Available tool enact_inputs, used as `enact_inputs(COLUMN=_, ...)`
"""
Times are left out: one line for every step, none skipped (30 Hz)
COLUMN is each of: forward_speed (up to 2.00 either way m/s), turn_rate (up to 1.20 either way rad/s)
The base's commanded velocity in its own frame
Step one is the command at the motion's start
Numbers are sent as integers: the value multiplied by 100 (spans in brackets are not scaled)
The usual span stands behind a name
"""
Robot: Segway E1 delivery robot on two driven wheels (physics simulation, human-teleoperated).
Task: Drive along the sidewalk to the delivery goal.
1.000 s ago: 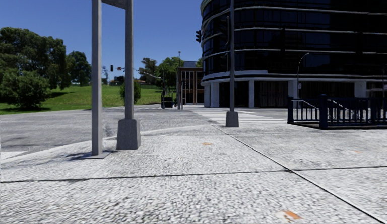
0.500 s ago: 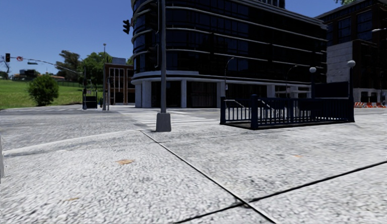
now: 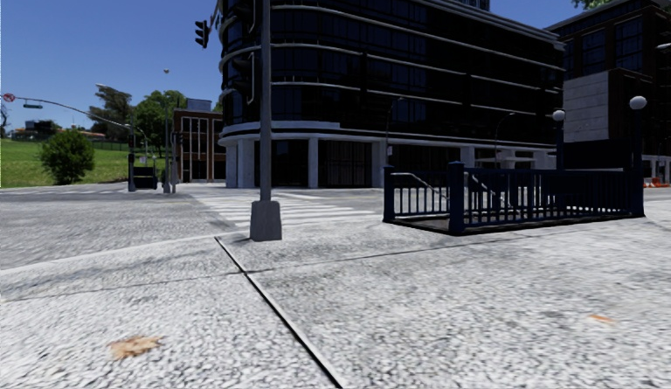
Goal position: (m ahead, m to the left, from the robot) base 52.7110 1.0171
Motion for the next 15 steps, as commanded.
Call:
enact_inputs(forward_speed=200, turn_rate=0)
enact_inputs(forward_speed=200, turn_rate=0)
enact_inputs(forward_speed=200, turn_rate=0)
enact_inputs(forward_speed=200, turn_rate=-1)
enact_inputs(forward_speed=200, turn_rate=-51)
enact_inputs(forward_speed=200, turn_rate=-72)
enact_inputs(forward_speed=200, turn_rate=-72)
enact_inputs(forward_speed=200, turn_rate=-81)
enact_inputs(forward_speed=200, turn_rate=-82)
enact_inputs(forward_speed=200, turn_rate=-6)
enact_inputs(forward_speed=200, turn_rate=-6)
enact_inputs(forward_speed=200, turn_rate=0)
enact_inputs(forward_speed=200, turn_rate=0)
enact_inputs(forward_speed=200, turn_rate=0)
enact_inputs(forward_speed=200, turn_rate=0)
